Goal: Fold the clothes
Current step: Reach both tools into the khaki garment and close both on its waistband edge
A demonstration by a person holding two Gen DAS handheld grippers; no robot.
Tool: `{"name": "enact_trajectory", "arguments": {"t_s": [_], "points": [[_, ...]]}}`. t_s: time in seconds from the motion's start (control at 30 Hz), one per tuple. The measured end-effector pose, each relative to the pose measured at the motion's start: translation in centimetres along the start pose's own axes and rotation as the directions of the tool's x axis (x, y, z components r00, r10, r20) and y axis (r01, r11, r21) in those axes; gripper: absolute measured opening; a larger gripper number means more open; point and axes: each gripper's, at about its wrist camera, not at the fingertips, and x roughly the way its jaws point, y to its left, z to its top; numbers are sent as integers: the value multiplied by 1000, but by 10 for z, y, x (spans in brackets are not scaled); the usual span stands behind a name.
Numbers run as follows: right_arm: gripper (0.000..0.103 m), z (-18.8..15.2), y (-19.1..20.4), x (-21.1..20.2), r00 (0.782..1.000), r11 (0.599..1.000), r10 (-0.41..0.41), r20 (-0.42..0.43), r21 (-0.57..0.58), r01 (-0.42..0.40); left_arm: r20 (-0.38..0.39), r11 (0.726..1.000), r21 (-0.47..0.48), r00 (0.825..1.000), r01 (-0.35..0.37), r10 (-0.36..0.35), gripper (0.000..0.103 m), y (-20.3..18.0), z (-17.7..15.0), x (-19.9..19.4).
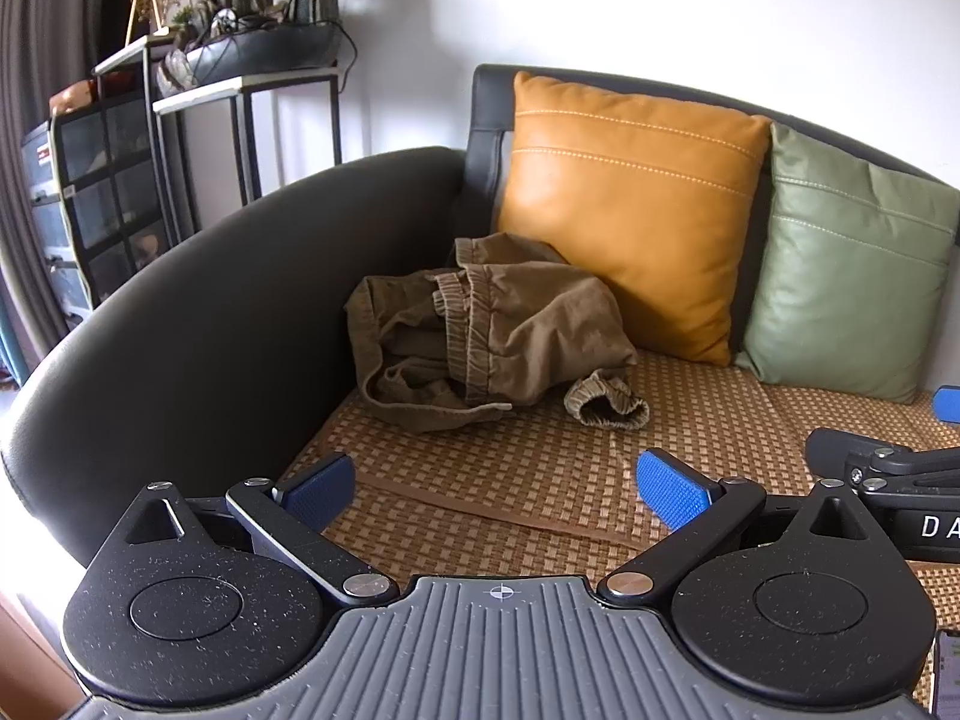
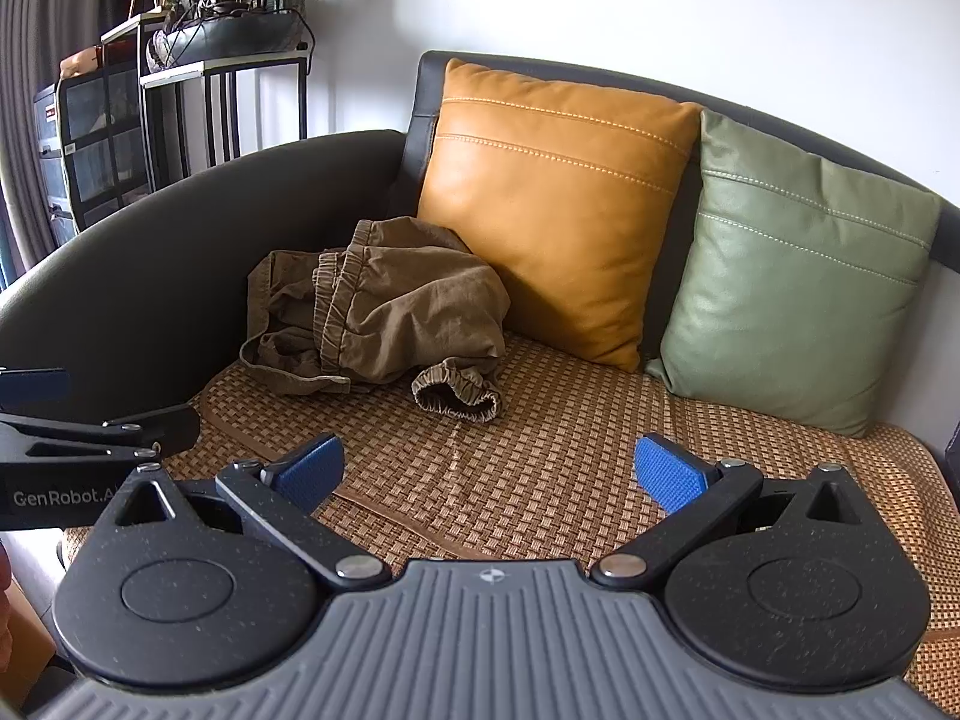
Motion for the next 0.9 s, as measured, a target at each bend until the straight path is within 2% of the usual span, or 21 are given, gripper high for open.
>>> {"name": "enact_trajectory", "arguments": {"t_s": [0.2, 0.47, 0.73, 0.83, 0.9], "points": [[103, 10, -2, 16, 999, 999, 32, -13, 7, -32, -22, 999, -29, 1000, -18, 18, 103, 6, 7, 18], [103, 26, -8, 76, 996, 996, 91, -21, 27, -90, -75, 999, -33, 997, -21, 19, 101, 25, 15, 85], [103, 39, -21, 187, 992, 991, 121, -45, 66, -117, -54, 993, -119, 999, -1, -5, 100, 58, 35, 185], [103, 40, -25, 229, 990, 988, 134, -52, 80, -129, -84, 996, -89, 996, 10, -17, 100, 56, 48, 230], [103, 41, -28, 256, 988, 986, 143, -57, 90, -137, -110, 998, -57, 994, -12, 6, 100, 51, 53, 263]]}}
